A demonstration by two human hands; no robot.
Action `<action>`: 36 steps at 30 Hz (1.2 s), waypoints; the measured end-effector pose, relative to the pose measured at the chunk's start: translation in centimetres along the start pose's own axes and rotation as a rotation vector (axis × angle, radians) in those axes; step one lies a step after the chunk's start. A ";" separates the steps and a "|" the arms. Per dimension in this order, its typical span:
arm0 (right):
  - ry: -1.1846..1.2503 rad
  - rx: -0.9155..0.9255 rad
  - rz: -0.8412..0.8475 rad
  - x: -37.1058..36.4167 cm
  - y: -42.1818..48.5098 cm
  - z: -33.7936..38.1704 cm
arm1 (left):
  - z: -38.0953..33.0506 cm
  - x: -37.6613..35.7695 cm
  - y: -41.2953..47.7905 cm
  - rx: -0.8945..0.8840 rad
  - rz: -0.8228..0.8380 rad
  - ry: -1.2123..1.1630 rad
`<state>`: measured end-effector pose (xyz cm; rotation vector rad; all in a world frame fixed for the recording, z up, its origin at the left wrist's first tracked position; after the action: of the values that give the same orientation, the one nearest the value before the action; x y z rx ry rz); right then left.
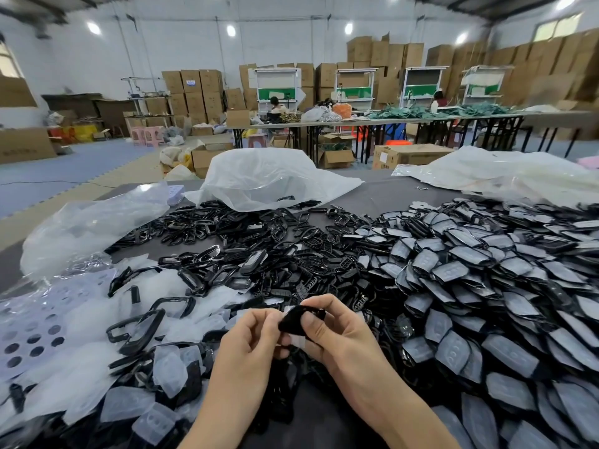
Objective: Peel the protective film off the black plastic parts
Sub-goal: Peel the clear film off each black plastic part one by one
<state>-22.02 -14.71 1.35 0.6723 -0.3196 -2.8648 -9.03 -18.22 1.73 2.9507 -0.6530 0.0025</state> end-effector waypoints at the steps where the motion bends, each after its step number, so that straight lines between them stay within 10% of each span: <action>1: -0.033 0.001 -0.001 -0.1 0.0 0.0 | -0.1 0.0 0.0 -0.005 0.002 0.022; 14: -0.254 -0.016 -0.300 3.2 -0.8 0.8 | -0.6 2.1 -0.5 -0.038 -0.111 -0.065; 36: 0.071 -0.024 -0.092 0.5 0.0 -0.1 | -0.4 1.0 -0.3 -0.067 -0.053 -0.116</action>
<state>-22.39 -14.87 1.06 0.8016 -0.2505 -2.9175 -8.01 -18.34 2.11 2.9194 -0.5770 -0.1923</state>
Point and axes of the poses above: each hand's wrist, its own y-axis towards the middle knuckle, its own x-axis out of the back of the hand, z = x × y, the point moved 10 cm from there along y, towards the middle knuckle, and after that the axes turned 14 degrees about z, right-handed, at the moved point
